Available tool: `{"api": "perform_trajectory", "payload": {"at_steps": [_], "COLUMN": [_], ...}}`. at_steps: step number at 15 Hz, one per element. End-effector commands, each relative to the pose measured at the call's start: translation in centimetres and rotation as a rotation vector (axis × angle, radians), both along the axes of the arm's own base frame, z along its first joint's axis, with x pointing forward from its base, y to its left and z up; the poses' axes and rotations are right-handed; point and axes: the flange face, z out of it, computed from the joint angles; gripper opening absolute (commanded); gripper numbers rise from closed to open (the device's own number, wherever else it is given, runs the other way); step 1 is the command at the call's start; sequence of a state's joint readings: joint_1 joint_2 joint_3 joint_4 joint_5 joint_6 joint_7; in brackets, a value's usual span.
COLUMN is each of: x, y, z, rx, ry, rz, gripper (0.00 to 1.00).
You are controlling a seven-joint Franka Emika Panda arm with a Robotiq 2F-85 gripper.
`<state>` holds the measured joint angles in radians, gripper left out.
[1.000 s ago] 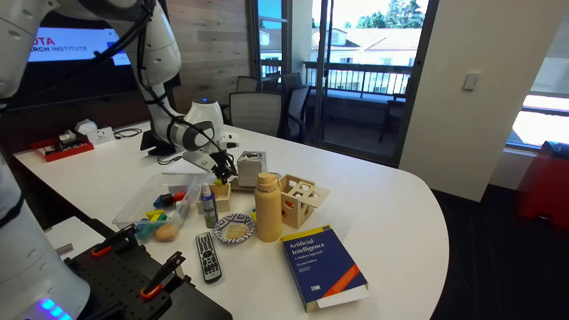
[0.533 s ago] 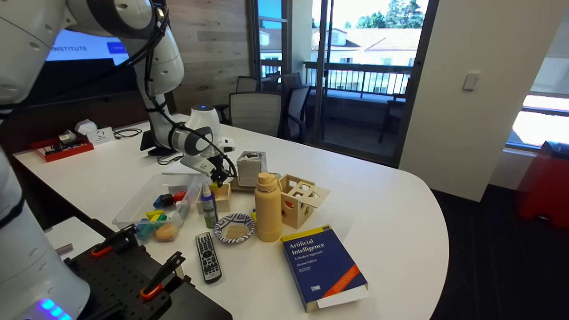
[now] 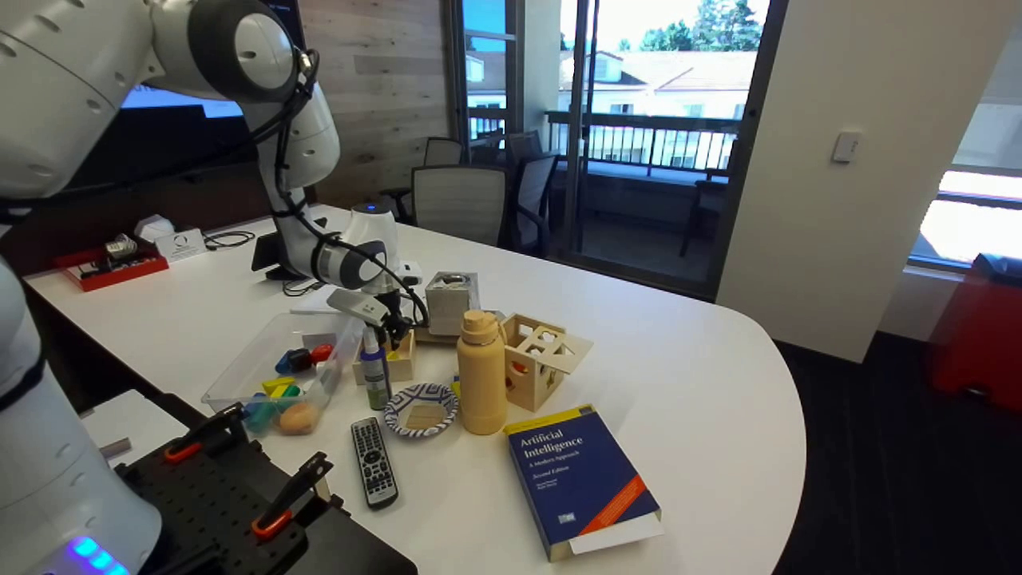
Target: Take the black object out of the wooden box then place it in the clear container, put the yellow block from the black and white bowl in the wooden box.
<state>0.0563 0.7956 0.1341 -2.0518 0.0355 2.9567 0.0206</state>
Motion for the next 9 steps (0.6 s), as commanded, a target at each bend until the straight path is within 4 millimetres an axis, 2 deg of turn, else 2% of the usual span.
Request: {"api": "perform_trajectory", "payload": {"at_steps": [1, 5, 9], "x": [0.7, 0.6, -0.1], "y": [0.0, -0.2, -0.5], "z": [0.3, 2.2, 6.2], "rx": [-0.034, -0.078, -0.135], "ry": [-0.004, -0.042, -0.072], "rz": [0.044, 0.092, 0.168], "gripper": [0.7, 0.99, 1.0]}}
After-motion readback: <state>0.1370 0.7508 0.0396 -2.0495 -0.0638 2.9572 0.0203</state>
